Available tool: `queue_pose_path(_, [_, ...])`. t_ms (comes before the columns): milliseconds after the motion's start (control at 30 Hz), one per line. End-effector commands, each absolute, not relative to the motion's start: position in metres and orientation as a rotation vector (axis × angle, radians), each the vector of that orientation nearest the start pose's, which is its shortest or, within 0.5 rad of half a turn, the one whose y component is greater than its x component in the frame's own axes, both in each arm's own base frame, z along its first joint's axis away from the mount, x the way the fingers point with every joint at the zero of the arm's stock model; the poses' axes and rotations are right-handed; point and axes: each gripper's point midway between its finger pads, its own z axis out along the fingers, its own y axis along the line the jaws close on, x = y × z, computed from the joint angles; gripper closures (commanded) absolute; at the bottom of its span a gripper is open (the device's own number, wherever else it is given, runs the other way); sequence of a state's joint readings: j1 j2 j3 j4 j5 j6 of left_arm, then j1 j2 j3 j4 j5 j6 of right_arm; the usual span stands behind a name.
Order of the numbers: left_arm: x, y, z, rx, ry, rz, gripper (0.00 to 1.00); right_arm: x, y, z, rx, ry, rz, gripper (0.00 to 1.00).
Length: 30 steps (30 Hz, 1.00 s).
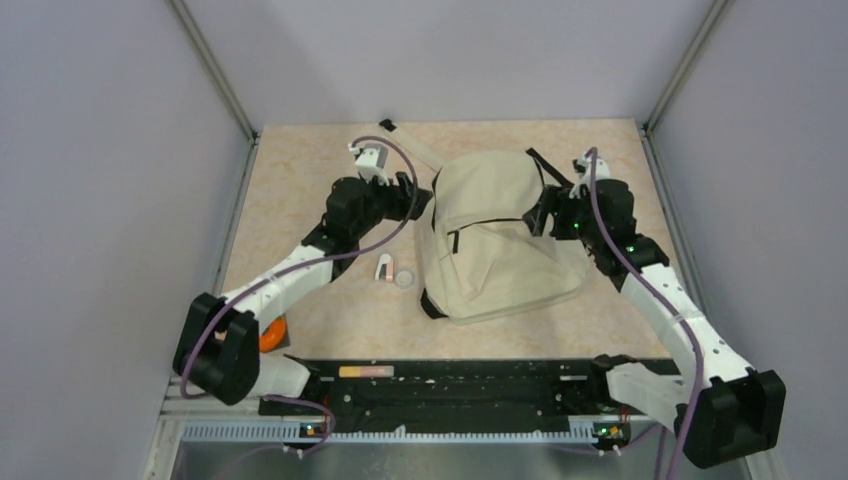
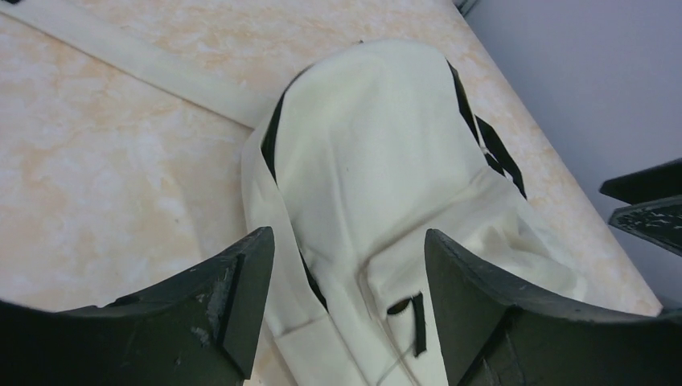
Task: Pack the student bag
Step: Unzip the student bag at the center of the board.
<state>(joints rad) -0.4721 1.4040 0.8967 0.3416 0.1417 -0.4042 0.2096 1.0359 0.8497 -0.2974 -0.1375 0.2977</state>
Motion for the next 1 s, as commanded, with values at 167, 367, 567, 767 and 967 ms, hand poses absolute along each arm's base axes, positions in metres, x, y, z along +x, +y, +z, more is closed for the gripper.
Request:
queue_pose_path(167, [0.326, -0.244, 0.217, 0.105, 1.791, -1.002, 0.27, 0.304, 0.218, 0.228, -0.154, 2.014, 0.652, 0.26])
queue_pose_path(367, [0.314, -0.250, 0.202, 0.085, 1.822, -1.086, 0.28, 0.311, 0.266, 0.202, -0.211, 2.075, 0.626, 0.32])
queue_pose_path(567, [0.310, -0.253, 0.190, 0.071, 1.856, -1.117, 0.29, 0.323, 0.285, 0.182, -0.246, 2.112, 0.415, 0.36])
queue_pose_path(767, [0.309, -0.252, 0.187, 0.076, 1.865, -1.110, 0.29, 0.329, 0.285, 0.155, -0.265, 2.148, 0.229, 0.45])
queue_pose_path(967, [0.309, -0.250, 0.183, 0.088, 1.875, -1.092, 0.30, 0.333, 0.287, 0.140, -0.281, 2.156, 0.140, 0.58])
